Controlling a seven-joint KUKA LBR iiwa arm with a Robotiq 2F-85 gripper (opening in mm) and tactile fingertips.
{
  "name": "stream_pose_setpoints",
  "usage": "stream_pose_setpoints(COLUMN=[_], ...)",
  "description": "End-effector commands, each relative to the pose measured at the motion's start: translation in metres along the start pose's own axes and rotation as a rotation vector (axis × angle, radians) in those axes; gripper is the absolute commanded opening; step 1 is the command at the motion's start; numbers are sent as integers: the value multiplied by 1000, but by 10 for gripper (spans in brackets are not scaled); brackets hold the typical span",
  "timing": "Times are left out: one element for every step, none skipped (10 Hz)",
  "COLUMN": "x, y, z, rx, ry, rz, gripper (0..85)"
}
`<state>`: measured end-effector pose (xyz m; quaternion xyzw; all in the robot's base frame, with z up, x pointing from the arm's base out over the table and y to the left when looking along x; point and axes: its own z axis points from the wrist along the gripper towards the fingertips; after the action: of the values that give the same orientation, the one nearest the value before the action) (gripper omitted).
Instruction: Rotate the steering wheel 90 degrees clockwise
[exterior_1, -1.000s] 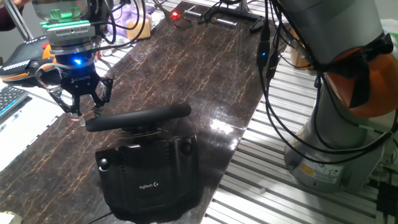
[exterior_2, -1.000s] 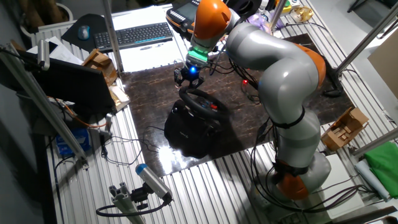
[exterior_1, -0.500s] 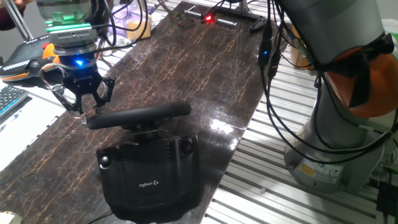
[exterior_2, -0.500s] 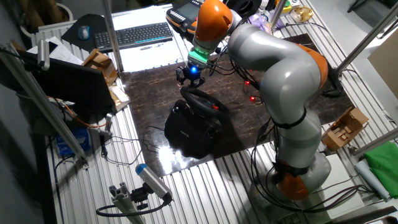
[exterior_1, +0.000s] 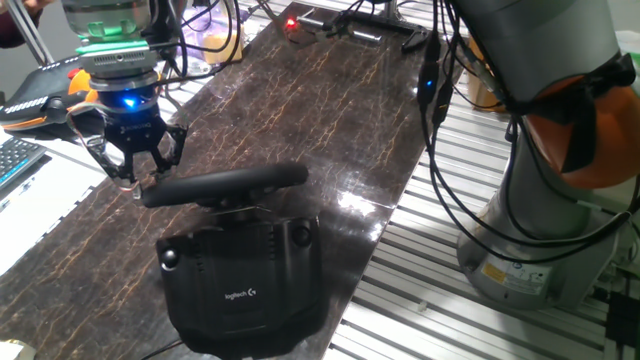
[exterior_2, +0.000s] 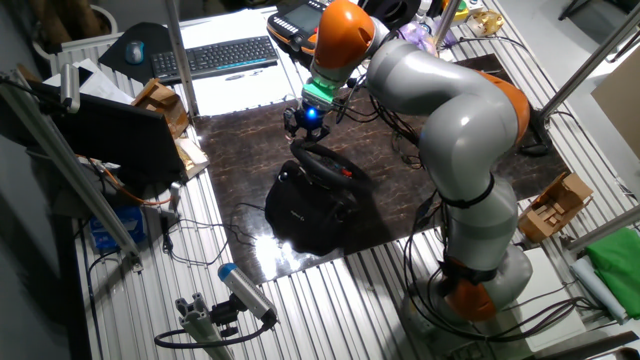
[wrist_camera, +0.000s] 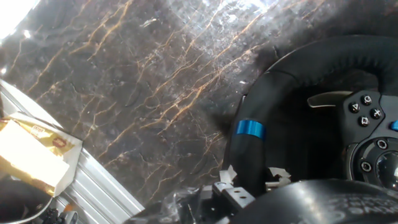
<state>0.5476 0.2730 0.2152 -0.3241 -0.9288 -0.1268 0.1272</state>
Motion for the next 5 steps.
stream_pose_setpoints(x=[1, 2, 3, 4, 5], y=[1, 1, 1, 2, 2], z=[-1, -1, -2, -2, -2], rx=[-1, 0, 0, -1, 0], ry=[0, -3, -5, -6, -9], rz=[1, 2, 0, 3, 7], gripper=[13, 23, 70, 137, 227])
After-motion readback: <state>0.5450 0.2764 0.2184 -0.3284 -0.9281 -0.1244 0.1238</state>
